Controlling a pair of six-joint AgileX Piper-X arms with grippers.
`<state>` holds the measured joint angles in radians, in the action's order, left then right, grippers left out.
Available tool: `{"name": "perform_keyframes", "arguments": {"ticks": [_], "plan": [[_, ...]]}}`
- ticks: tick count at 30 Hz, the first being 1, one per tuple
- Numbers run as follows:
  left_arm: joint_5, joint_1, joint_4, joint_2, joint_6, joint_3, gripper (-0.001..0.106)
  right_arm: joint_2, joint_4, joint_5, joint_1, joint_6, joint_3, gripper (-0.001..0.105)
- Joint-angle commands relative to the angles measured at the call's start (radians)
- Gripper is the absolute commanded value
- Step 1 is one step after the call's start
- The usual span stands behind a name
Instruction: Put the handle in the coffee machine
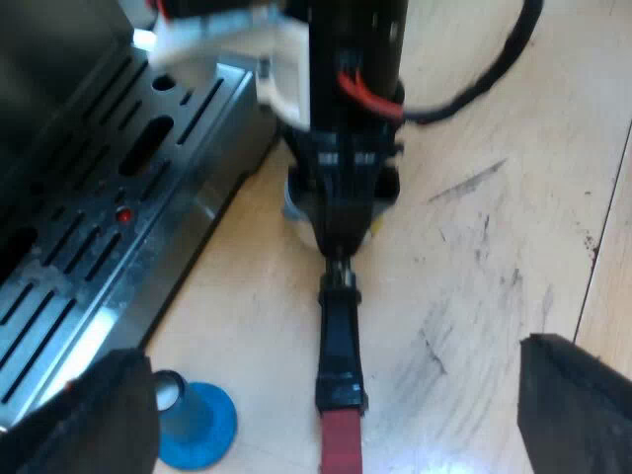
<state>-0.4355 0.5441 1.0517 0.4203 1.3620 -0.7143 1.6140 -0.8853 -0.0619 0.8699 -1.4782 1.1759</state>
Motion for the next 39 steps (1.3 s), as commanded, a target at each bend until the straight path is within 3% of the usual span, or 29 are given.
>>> {"name": "perform_keyframes", "arguments": {"ticks": [1,9,13,19,25,30,39], "plan": [[0.003,-0.001,-0.001,-0.003,0.009,0.008,0.075,-0.057,-0.026,-0.010,-0.006,0.014,0.008,0.000],[-0.064,-0.001,-0.003,-0.003,-0.023,0.040,0.075,-0.164,-0.060,-0.047,-0.006,0.048,0.008,0.000],[-0.077,-0.001,-0.003,-0.003,-0.124,0.070,0.075,-0.198,-0.085,-0.056,-0.006,0.064,0.010,0.000],[-0.077,-0.001,-0.007,-0.001,-0.222,0.118,0.075,-0.232,-0.130,-0.056,-0.006,0.066,0.028,0.000],[-0.077,-0.001,-0.040,-0.001,-0.230,0.145,0.075,-0.232,-0.178,-0.056,-0.006,0.066,0.079,0.000],[-0.085,-0.001,-0.057,0.081,-0.230,0.153,0.075,-0.232,-0.201,-0.056,-0.006,0.066,0.127,0.000],[-0.093,-0.001,-0.169,0.252,-0.230,0.153,0.075,-0.232,-0.212,-0.078,-0.006,0.066,0.136,0.000]]}}
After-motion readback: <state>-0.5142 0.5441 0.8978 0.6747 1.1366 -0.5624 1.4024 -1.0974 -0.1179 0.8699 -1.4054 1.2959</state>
